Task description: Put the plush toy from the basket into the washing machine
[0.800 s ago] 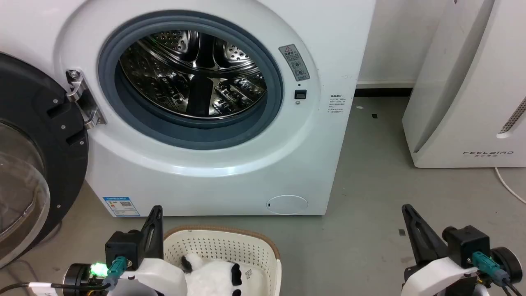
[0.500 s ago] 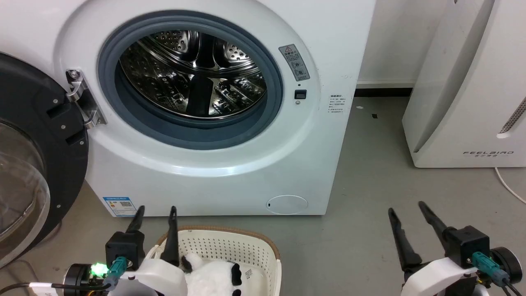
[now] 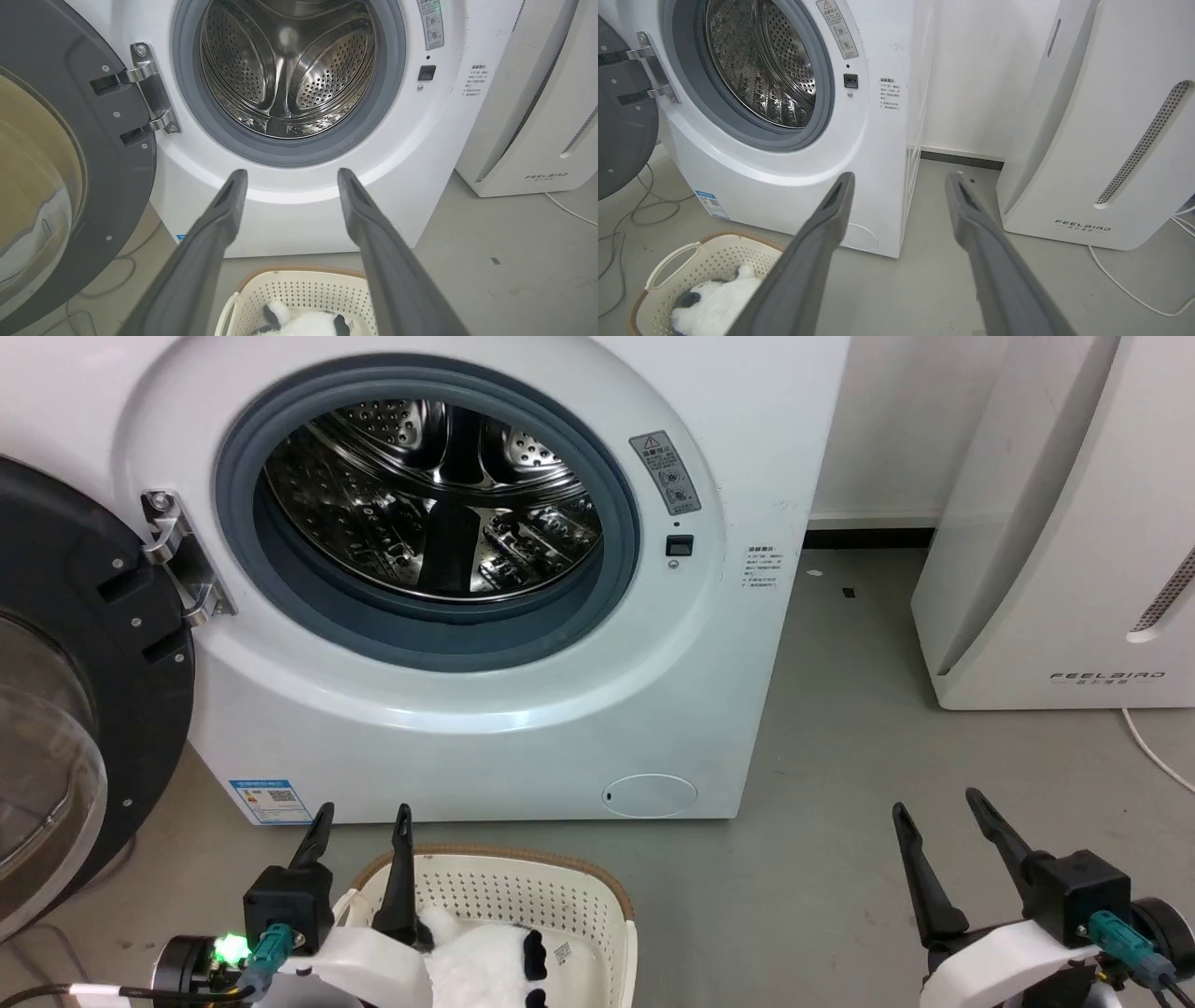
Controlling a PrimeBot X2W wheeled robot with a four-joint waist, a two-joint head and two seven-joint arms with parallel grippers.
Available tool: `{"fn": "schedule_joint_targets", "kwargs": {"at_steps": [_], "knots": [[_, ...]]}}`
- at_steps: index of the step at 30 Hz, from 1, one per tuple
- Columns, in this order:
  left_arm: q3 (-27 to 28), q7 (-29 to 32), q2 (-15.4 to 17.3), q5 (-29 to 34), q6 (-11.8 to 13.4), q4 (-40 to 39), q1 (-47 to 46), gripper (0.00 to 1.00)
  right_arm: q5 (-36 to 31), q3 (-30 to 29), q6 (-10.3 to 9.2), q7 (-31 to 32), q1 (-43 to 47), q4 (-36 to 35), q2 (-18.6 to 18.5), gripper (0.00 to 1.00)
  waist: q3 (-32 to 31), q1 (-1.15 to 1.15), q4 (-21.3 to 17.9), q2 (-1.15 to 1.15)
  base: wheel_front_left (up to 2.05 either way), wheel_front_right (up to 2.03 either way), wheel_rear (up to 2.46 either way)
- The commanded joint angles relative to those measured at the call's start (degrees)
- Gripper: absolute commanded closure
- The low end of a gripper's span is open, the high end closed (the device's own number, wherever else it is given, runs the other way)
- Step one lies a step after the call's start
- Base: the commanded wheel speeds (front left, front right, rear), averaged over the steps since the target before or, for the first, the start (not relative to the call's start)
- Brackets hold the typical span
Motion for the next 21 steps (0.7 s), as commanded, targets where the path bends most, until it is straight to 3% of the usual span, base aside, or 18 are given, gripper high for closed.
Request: {"fn": "schedule_joint_targets", "kwargs": {"at_steps": [1,21], "knots": [[-0.1,-0.6,0.0,-0.6,0.2,0.4,0.1,0.0,0.3,-0.2,-0.01,-0.6,0.0,-0.2,0.0,0.0,0.1,0.0,-0.1,0.0,0.0,0.0,0.0],[-1.5,-2.9,0.0,-1.9,-0.1,6.8,-2.6,0.0,0.8,-0.1,-0.02,-2.8,-0.8,-3.0,0.0,0.0,4.1,0.0,-1.0,0.0,0.0,0.0,0.0]]}}
